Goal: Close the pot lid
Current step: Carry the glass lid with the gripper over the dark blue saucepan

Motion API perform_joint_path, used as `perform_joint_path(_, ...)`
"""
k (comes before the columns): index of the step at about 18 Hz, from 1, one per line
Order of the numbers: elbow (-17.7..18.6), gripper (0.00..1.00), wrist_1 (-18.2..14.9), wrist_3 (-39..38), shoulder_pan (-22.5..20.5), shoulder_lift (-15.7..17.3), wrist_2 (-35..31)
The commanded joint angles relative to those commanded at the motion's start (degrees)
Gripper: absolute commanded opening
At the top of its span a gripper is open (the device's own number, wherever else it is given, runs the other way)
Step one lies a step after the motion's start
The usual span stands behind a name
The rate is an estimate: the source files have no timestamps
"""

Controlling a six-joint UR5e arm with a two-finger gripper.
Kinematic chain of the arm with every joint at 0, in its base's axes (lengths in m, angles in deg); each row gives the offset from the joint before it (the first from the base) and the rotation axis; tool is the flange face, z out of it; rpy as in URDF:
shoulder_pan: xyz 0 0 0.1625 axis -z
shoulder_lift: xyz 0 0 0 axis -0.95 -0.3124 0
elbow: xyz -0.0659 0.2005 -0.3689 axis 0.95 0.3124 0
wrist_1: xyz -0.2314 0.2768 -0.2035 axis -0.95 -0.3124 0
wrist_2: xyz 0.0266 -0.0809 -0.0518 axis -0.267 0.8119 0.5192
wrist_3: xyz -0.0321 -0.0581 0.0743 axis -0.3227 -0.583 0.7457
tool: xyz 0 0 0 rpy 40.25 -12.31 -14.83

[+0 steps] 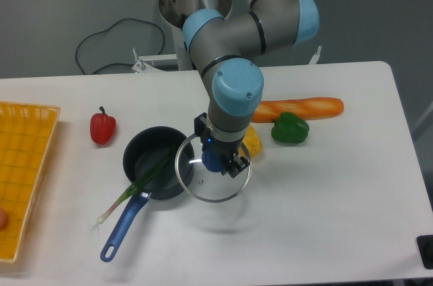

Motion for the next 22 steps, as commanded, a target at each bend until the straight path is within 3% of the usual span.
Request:
perform_joint_path(10, 2.0, 0.55, 0.9, -4.9, 0.2, 1.5, 1.3)
perform_joint_path(13, 2.1, 0.55, 2.4, -9.1, 1.4, 1.5, 1.4)
perform_joint_path(19, 3.3, 0.55, 2.2, -11.5, 2.8, 3.4, 2.9)
perform_joint_path(22, 3.9, 0.55, 2.2, -16.7, 4.6, 3.9, 3.0)
